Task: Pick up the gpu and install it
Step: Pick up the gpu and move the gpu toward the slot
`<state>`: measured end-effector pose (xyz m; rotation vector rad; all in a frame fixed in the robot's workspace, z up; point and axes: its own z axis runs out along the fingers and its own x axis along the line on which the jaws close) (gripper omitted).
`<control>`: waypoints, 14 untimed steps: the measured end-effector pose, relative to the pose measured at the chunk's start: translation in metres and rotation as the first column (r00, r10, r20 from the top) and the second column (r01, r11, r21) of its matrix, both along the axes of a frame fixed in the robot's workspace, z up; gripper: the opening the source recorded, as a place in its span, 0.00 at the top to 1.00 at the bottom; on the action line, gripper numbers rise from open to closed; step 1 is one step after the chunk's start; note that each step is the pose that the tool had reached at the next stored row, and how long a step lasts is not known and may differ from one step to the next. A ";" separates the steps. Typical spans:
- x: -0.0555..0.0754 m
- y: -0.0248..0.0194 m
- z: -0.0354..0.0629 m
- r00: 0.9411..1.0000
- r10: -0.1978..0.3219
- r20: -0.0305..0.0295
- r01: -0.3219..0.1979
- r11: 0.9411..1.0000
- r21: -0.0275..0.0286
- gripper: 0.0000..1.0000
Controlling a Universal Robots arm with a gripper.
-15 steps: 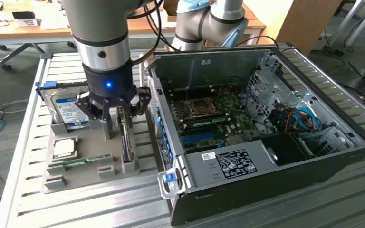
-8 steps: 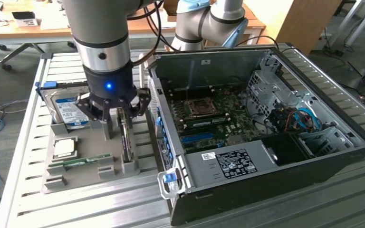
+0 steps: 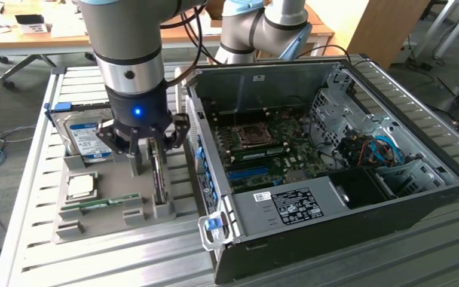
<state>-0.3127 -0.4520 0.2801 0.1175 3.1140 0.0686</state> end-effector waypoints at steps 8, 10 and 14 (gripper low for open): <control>0.000 0.0000 -0.0035 1.000 0.000 0.000 0.000 1.000 0.000 0.51; 0.000 0.0000 -0.0035 1.000 0.000 0.000 0.000 1.000 0.000 0.51; 0.000 0.0000 -0.0041 1.000 0.000 0.000 0.000 1.000 0.000 0.51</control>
